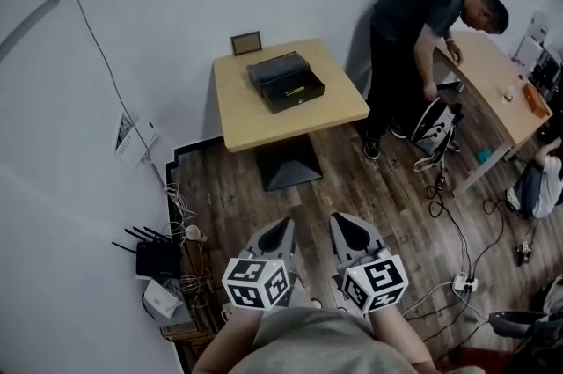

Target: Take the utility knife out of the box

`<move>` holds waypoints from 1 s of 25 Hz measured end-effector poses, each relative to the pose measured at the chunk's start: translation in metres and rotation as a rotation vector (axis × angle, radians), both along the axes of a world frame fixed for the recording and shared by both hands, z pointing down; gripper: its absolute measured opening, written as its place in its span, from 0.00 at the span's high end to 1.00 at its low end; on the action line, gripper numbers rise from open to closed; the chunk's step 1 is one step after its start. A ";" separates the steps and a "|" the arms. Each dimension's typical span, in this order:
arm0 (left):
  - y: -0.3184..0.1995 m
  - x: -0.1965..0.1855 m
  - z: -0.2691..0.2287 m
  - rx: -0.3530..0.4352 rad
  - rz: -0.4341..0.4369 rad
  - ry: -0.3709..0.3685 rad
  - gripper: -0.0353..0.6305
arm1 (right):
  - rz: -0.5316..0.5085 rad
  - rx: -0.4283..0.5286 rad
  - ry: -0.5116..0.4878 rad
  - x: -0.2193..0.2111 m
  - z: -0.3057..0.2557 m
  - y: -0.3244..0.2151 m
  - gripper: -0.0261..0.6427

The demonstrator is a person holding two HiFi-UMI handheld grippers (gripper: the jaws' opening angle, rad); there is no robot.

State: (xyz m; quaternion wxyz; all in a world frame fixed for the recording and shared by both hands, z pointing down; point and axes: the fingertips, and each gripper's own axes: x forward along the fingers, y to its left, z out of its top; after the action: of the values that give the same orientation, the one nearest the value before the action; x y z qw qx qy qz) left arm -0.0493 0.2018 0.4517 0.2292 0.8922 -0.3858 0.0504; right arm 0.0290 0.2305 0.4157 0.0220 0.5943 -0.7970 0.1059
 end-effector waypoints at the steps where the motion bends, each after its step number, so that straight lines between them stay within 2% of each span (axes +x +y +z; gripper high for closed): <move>1: -0.001 -0.001 -0.001 0.002 -0.003 0.001 0.94 | -0.006 -0.001 0.004 -0.003 0.000 -0.003 0.96; 14: -0.051 -0.010 -0.001 -0.001 -0.031 0.010 0.94 | -0.080 0.003 -0.001 -0.021 -0.005 -0.063 0.96; 25: -0.143 -0.020 0.002 -0.005 -0.060 0.014 0.94 | -0.154 -0.007 -0.014 -0.039 -0.004 -0.160 0.96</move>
State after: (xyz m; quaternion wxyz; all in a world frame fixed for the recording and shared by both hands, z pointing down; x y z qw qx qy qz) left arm -0.0688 0.0591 0.4537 0.2352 0.8801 -0.4106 0.0384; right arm -0.0099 0.0707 0.4122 0.0265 0.5302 -0.8401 0.1111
